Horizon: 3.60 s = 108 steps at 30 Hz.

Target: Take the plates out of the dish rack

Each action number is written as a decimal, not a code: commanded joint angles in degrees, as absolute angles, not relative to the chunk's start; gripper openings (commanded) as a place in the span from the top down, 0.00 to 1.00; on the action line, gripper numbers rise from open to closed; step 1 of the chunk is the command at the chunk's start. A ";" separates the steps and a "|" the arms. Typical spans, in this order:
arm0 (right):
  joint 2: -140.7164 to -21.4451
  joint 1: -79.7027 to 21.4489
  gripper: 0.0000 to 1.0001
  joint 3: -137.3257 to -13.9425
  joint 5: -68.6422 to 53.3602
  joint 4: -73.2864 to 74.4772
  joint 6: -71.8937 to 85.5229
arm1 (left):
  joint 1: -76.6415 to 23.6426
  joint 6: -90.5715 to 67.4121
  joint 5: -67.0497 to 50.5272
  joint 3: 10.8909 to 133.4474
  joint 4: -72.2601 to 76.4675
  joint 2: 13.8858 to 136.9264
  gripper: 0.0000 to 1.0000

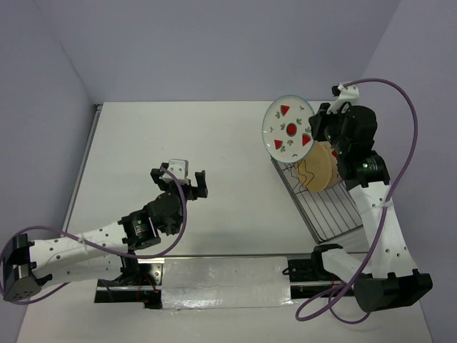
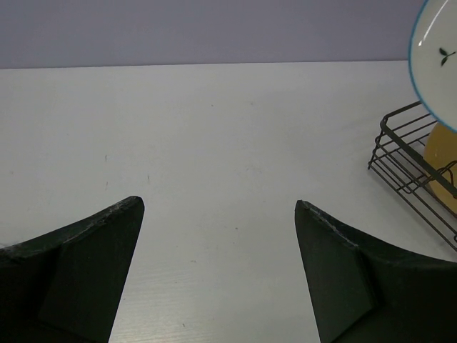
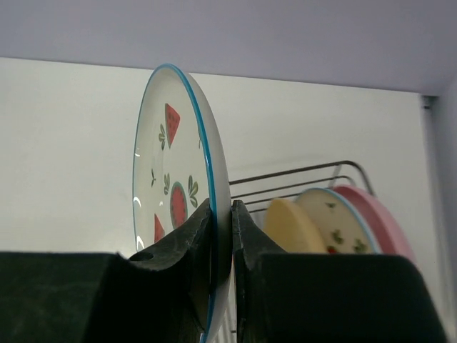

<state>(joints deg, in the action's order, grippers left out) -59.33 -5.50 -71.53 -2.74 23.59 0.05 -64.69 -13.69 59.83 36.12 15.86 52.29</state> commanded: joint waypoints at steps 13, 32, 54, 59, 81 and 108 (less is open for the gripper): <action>-64.33 -22.23 1.00 -58.73 -14.85 7.57 14.85 | -64.86 -13.45 62.49 35.77 19.25 50.01 0.01; -74.61 -27.69 1.00 -40.17 -16.79 -11.34 23.55 | -64.86 -12.83 62.49 35.95 20.21 51.94 0.01; -89.82 -27.69 0.74 -44.30 -5.72 -6.68 20.22 | -64.86 -12.92 62.40 36.03 20.13 52.38 0.01; -90.88 -27.69 0.68 -45.17 -3.44 -5.10 19.69 | -64.86 -12.92 62.40 36.04 20.13 52.30 0.01; -91.23 -27.95 0.57 -47.55 3.51 0.78 17.49 | -64.86 -12.92 61.96 36.12 20.13 52.65 0.01; -64.96 -19.26 0.47 -62.14 37.96 26.90 3.52 | -64.86 -13.10 57.30 34.63 20.74 48.78 0.01</action>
